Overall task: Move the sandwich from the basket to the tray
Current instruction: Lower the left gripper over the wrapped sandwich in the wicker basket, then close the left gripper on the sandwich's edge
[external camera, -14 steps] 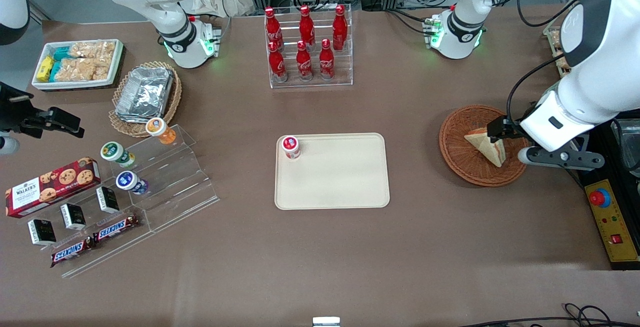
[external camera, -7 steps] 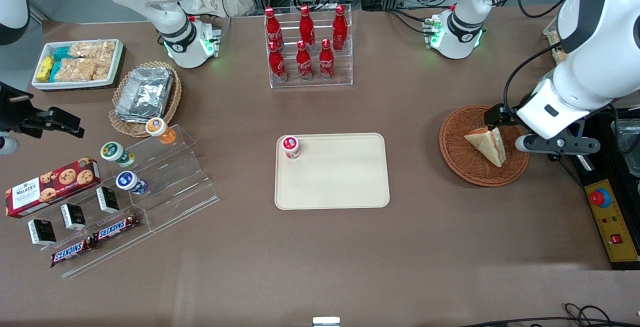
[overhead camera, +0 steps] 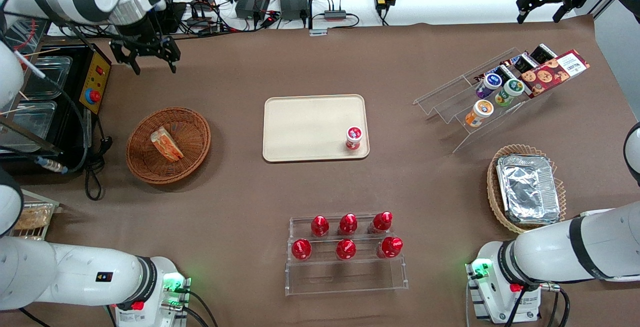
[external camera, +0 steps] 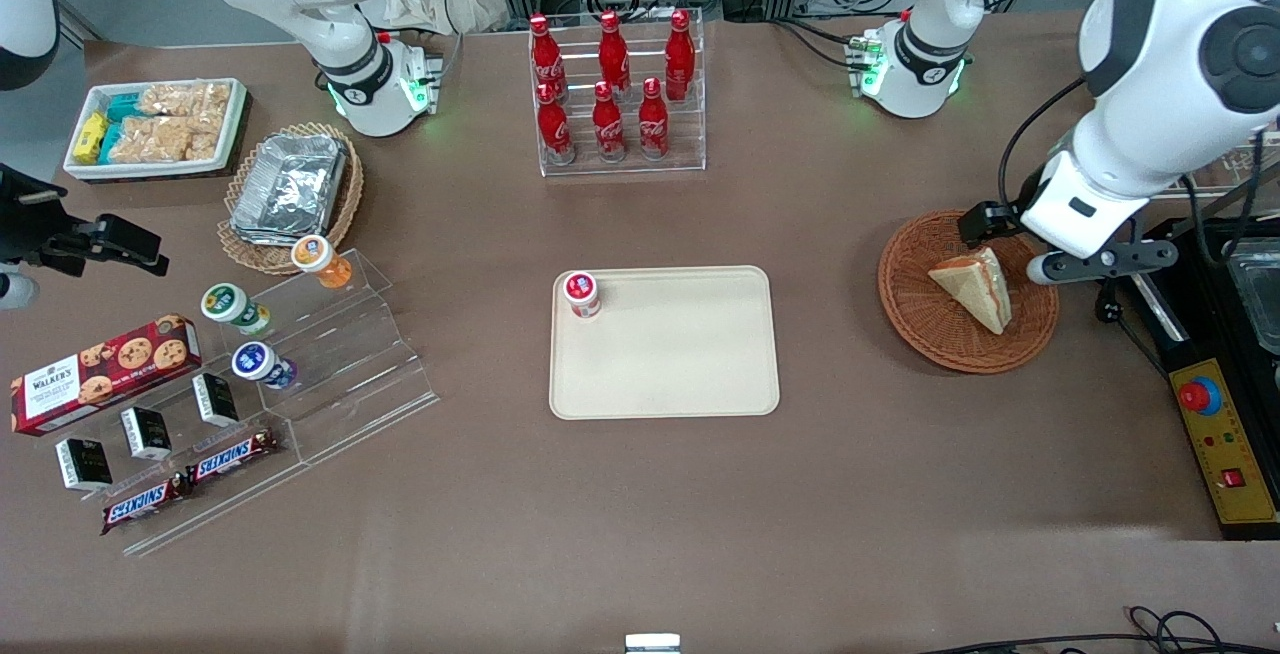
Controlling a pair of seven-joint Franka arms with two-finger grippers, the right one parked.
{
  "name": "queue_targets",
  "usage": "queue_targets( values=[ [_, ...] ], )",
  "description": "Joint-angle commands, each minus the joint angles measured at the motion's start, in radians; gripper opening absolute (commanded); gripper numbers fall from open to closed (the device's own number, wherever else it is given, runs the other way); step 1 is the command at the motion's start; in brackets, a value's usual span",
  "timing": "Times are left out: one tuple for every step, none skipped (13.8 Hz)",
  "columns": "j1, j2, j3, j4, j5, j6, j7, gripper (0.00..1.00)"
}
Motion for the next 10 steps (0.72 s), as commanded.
queue_targets(
  values=[
    [0.014, -0.117, 0.002, -0.225, 0.013, 0.141, -0.146, 1.0],
    [0.037, -0.116, 0.002, -0.251, 0.013, 0.153, -0.176, 1.0],
    [0.057, -0.113, 0.002, -0.274, 0.013, 0.161, -0.195, 1.0],
    [0.075, -0.111, 0.002, -0.297, 0.012, 0.179, -0.206, 1.0],
    [0.106, -0.111, 0.002, -0.322, 0.012, 0.202, -0.21, 1.0],
    [0.126, -0.11, 0.002, -0.345, 0.009, 0.236, -0.216, 1.0],
    [0.143, -0.105, 0.002, -0.375, 0.007, 0.276, -0.221, 1.0],
    [0.152, -0.096, 0.002, -0.401, 0.006, 0.317, -0.223, 1.0],
    [0.163, -0.088, 0.002, -0.429, -0.005, 0.363, -0.226, 1.0],
    [0.183, -0.079, 0.002, -0.455, -0.008, 0.404, -0.236, 1.0]
  ],
)
